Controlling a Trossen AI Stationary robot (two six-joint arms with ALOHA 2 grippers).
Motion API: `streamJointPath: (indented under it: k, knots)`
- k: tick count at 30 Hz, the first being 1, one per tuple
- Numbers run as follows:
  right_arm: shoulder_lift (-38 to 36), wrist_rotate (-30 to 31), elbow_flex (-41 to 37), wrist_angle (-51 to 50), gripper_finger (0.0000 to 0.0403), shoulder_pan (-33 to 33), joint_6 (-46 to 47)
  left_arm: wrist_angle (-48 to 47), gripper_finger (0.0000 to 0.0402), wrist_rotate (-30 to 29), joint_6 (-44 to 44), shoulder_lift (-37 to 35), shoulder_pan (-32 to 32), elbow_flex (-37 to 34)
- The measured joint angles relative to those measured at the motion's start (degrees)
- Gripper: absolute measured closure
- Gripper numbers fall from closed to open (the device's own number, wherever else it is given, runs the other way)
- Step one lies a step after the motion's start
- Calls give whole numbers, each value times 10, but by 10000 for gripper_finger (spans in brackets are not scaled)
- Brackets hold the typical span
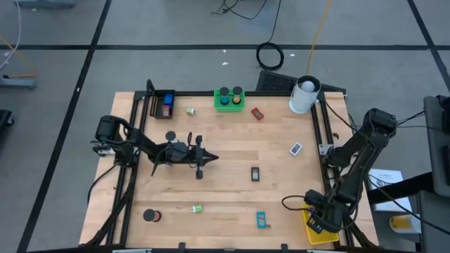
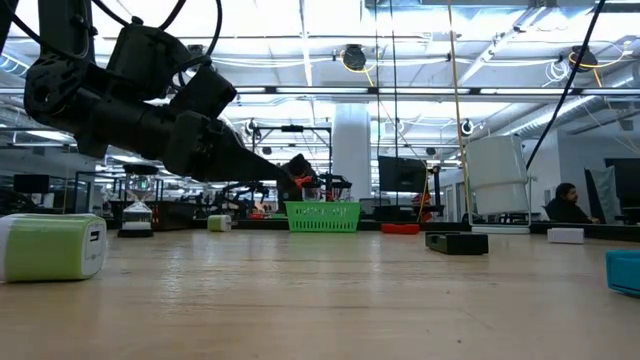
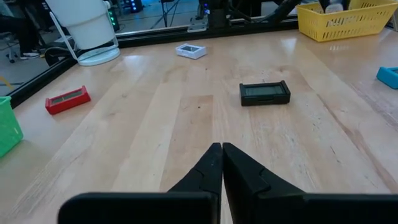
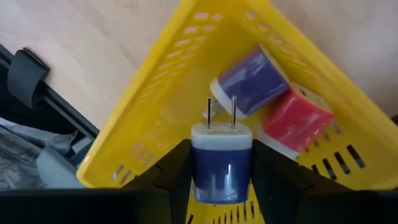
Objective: Pick & Place Office items
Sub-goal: Put the right purple charger adapter into the yellow basket, then put the black digital clock into the black basket
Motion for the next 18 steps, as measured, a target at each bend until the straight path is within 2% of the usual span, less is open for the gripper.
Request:
streamJointPath:
  k: [4,7,10,13,15,18]
  knots:
    - [-1,-5,0,-1,225,0,6,0,398,0,0,0,0,0]
    - [-9,-5,0,-6,192,-1,7,0,387,-3,0,0,0,0]
    - [-26,-5,0,-22,182,-9,15,4,382,-37,-13,0,0,0]
    - [-46,-5,0,-53,210,-19,-3,13,395,-61,-15,0,0,0]
    - [-60,-1,0,-84,246,-26,-23,19,397,-61,-16,0,0,0]
    - [-84,36,0,-124,317,-38,-69,29,390,-78,-15,0,0,0]
